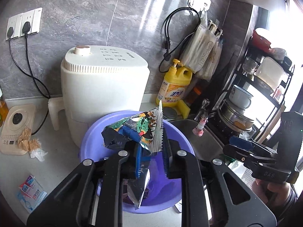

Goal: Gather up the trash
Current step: 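Carry both items over the purple bucket and open both grippers to drop them, then move both tools back to the medicine box and crumpled brown paper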

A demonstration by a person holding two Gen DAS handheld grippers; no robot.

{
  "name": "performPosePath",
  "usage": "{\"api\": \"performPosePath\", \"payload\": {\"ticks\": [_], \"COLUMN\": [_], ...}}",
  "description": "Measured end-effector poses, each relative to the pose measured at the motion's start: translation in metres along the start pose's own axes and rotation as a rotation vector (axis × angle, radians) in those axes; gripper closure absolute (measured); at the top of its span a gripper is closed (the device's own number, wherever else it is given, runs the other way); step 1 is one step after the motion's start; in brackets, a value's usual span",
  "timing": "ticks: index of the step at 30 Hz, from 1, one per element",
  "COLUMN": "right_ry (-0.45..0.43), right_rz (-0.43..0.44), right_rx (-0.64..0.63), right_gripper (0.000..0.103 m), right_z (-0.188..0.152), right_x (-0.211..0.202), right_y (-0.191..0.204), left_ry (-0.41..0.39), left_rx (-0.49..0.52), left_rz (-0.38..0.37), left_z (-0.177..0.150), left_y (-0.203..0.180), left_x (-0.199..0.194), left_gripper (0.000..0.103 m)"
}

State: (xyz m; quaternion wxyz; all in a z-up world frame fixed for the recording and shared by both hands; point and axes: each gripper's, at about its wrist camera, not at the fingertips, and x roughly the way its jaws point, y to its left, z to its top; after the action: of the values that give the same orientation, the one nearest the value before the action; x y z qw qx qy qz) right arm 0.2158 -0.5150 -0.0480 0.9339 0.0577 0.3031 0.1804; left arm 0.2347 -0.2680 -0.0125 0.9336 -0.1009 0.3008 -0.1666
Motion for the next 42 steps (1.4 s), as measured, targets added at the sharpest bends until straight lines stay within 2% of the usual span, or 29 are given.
{"api": "performPosePath", "payload": {"ticks": [1,2,6,16,22,30,42], "right_ry": [0.0,-0.001,-0.006,0.007,0.02,0.069,0.131], "right_rz": [-0.005,-0.008,-0.002,0.102,0.174,0.28,0.335], "right_rx": [0.005,0.01,0.027,-0.009,-0.055,-0.138,-0.223], "right_gripper": [0.036,0.036,0.036,0.036,0.03,0.03,0.03], "right_z": [0.0,0.0,0.002,0.007,0.007,-0.001,-0.013], "right_x": [-0.001,-0.001,0.002,0.023,0.035,0.055,0.083], "right_y": [-0.004,-0.007,-0.013,0.026,0.068,0.132,0.208], "left_ry": [-0.012,-0.035,-0.05,-0.07,-0.081,-0.066,-0.028], "left_rx": [0.007,0.016,0.01,-0.083,-0.117,-0.17,-0.21], "left_rz": [0.002,0.004,0.037,0.228,0.319,0.418,0.472], "left_z": [0.001,0.001,0.004,-0.009,-0.024,-0.05,-0.083], "left_y": [-0.004,-0.007,-0.002,0.06,0.091,0.136,0.193], "left_x": [-0.001,-0.003,-0.012,-0.061,-0.094,-0.13,-0.16], "left_gripper": [0.032,0.024,0.015,0.007,0.007,0.007,0.007]}}
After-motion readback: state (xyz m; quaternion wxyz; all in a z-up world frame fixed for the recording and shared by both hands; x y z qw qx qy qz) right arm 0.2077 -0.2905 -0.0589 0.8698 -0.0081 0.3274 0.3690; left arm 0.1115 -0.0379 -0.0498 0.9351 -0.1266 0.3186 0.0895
